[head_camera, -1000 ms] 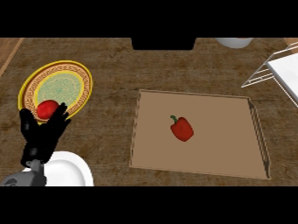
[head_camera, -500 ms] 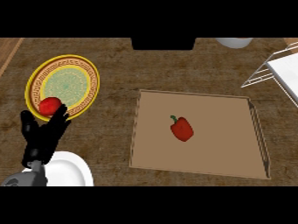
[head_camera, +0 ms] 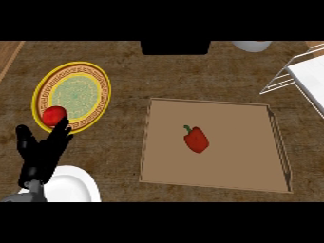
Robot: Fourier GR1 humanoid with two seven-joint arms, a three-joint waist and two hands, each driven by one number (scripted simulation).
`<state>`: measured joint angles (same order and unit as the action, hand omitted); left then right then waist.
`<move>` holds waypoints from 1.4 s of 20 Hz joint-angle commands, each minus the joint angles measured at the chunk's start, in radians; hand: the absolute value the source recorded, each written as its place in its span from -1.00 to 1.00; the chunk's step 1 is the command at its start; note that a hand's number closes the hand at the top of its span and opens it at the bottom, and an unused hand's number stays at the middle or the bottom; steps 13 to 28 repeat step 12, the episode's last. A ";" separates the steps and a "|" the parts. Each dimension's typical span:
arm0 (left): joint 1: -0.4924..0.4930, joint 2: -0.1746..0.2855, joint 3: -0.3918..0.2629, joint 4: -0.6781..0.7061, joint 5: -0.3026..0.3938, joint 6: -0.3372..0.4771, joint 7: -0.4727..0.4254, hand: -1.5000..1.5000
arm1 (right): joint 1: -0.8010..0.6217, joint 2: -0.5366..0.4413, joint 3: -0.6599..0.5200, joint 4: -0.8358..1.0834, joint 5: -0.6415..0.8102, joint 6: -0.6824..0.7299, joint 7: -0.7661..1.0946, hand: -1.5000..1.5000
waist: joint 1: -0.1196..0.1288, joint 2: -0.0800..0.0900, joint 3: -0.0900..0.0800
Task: Pick the croissant from the tray and place it in the tiered shelf
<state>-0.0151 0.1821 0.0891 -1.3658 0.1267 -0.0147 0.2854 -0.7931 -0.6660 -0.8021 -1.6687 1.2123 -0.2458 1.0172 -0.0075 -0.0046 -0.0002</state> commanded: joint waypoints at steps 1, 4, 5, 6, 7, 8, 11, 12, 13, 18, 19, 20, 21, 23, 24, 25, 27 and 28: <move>-0.031 -0.015 -0.002 0.015 -0.014 0.028 0.014 0.00 | 0.053 -0.028 -0.077 -0.132 0.028 0.019 0.088 -1.00 | -0.011 0.000 0.000; -0.014 -0.041 -0.019 0.015 -0.030 0.040 -0.014 0.00 | 0.111 -0.001 -0.168 -0.307 -0.052 0.108 0.101 -1.00 | -0.018 -0.003 0.000; 0.004 0.002 0.015 0.046 -0.003 -0.010 -0.034 0.00 | 0.121 -0.015 -0.184 -0.368 -0.073 0.164 0.110 -1.00 | -0.018 -0.003 -0.001; -0.003 0.002 0.018 0.007 -0.003 0.011 -0.006 0.00 | 0.144 -0.008 -0.217 -0.428 -0.107 0.207 0.112 -1.00 | -0.020 -0.006 0.000; -0.007 -0.002 0.007 0.009 0.000 -0.003 0.003 0.00 | 0.147 0.013 -0.179 -0.478 -0.091 0.255 0.156 -1.00 | -0.010 -0.002 -0.001; 0.033 0.014 0.012 -0.038 0.002 -0.005 0.016 0.00 | 0.145 -0.028 -0.235 -0.501 -0.148 0.315 0.146 -1.00 | -0.014 -0.007 0.000; 0.035 0.007 0.023 0.019 0.000 -0.015 -0.042 0.00 | 0.257 0.027 -0.364 -0.603 -0.275 0.366 0.081 -1.00 | -0.020 -0.005 0.000; 0.025 0.002 0.015 -0.016 0.009 -0.010 0.006 0.00 | 0.255 0.040 -0.383 -0.655 -0.296 0.409 0.117 -1.00 | -0.021 -0.006 0.000; 0.025 0.002 0.015 -0.016 0.009 -0.010 0.006 0.00 | 0.255 0.040 -0.383 -0.655 -0.296 0.409 0.117 -1.00 | -0.021 -0.006 0.000; 0.025 0.002 0.015 -0.016 0.009 -0.010 0.006 0.00 | 0.255 0.040 -0.383 -0.655 -0.296 0.409 0.117 -1.00 | -0.021 -0.006 0.000; 0.025 0.002 0.015 -0.016 0.009 -0.010 0.006 0.00 | 0.255 0.040 -0.383 -0.655 -0.296 0.409 0.117 -1.00 | -0.021 -0.006 0.000; 0.025 0.002 0.015 -0.016 0.009 -0.010 0.006 0.00 | 0.255 0.040 -0.383 -0.655 -0.296 0.409 0.117 -1.00 | -0.021 -0.006 0.000; 0.025 0.002 0.015 -0.016 0.009 -0.010 0.006 0.00 | 0.255 0.040 -0.383 -0.655 -0.296 0.409 0.117 -1.00 | -0.021 -0.006 0.000; 0.025 0.002 0.015 -0.016 0.009 -0.010 0.006 0.00 | 0.255 0.040 -0.383 -0.655 -0.296 0.409 0.117 -1.00 | -0.021 -0.006 0.000; 0.025 0.002 0.015 -0.016 0.009 -0.010 0.006 0.00 | 0.255 0.040 -0.383 -0.655 -0.296 0.409 0.117 -1.00 | -0.021 -0.006 0.000; 0.025 0.002 0.015 -0.016 0.009 -0.010 0.006 0.00 | 0.255 0.040 -0.383 -0.655 -0.296 0.409 0.117 -1.00 | -0.021 -0.006 0.000; 0.025 0.002 0.015 -0.016 0.009 -0.010 0.006 0.00 | 0.255 0.040 -0.383 -0.655 -0.296 0.409 0.117 -1.00 | -0.021 -0.006 0.000; 0.025 0.002 0.015 -0.016 0.009 -0.010 0.006 0.00 | 0.255 0.040 -0.383 -0.655 -0.296 0.409 0.117 -1.00 | -0.021 -0.006 0.000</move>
